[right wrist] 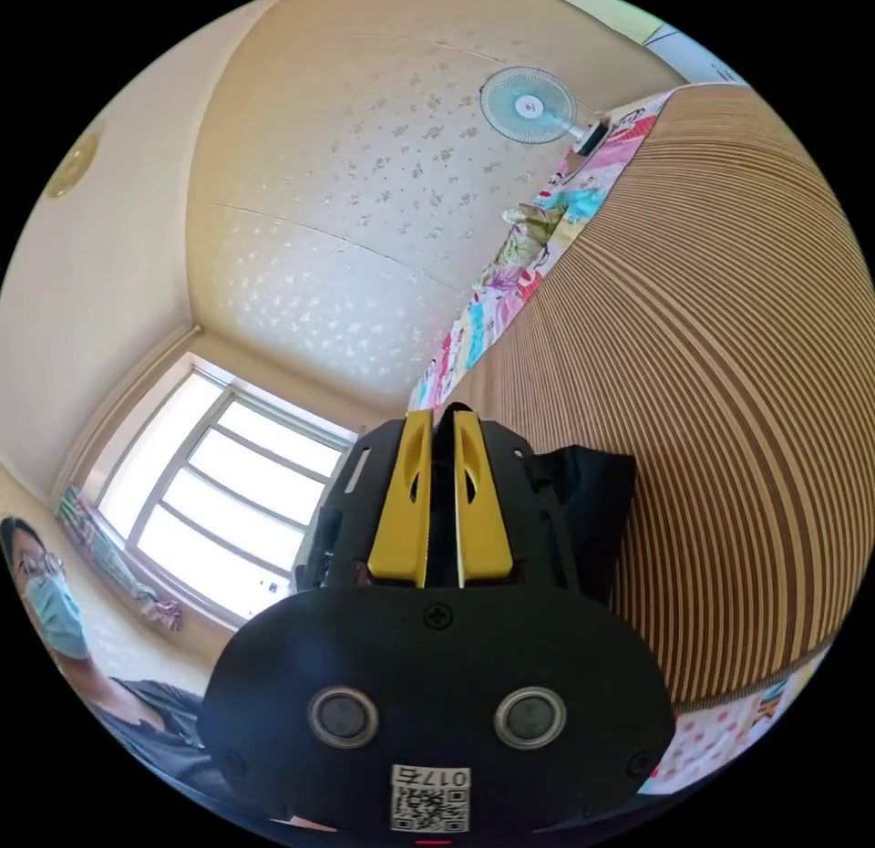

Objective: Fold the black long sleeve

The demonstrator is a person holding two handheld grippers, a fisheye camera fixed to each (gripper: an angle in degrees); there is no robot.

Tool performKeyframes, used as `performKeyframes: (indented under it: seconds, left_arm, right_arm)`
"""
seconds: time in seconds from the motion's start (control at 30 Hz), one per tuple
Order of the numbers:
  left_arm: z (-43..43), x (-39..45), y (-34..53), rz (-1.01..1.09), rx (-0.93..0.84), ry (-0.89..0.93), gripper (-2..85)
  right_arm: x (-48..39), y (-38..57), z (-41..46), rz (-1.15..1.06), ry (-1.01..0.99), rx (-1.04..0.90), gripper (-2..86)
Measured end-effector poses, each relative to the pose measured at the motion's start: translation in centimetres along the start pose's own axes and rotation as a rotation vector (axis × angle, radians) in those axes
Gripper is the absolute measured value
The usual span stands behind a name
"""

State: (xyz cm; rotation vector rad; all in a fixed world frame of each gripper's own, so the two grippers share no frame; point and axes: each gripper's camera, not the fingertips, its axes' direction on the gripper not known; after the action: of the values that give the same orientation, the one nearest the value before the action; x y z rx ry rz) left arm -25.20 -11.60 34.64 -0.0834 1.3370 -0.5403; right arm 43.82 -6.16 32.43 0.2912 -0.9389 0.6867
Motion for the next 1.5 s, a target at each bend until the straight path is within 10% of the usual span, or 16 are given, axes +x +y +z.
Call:
performKeyframes:
  seconds: [0.2, 0.63, 1.0, 1.27, 1.5]
  left_arm:
    - [0.6, -3.3, 6.2, -0.065, -0.041, -0.046, 13.6]
    - [2.4, -3.7, 14.9, -0.064, -0.131, 0.111, 6.2]
    - [6.7, 4.9, 14.6, 0.373, -0.198, 0.040, 5.3]
    - [5.8, 4.3, 16.3, 0.602, -0.281, 0.238, 6.8]
    - [12.2, -0.9, 13.4, 0.255, -0.445, 0.302, 17.2]
  right_arm:
    - [-3.6, 4.3, 3.3, -0.172, 0.207, -0.035, 8.7]
    - [-17.4, 13.8, 24.6, -0.418, 0.046, -0.788, 15.1]
    - [-22.5, 16.1, 37.1, -0.843, 0.750, -1.278, 12.1]
    - [-14.5, 0.9, 19.6, -0.450, -0.029, -0.910, 8.4]
    - [3.7, -4.4, -0.9, -0.015, -0.015, -0.351, 10.4]
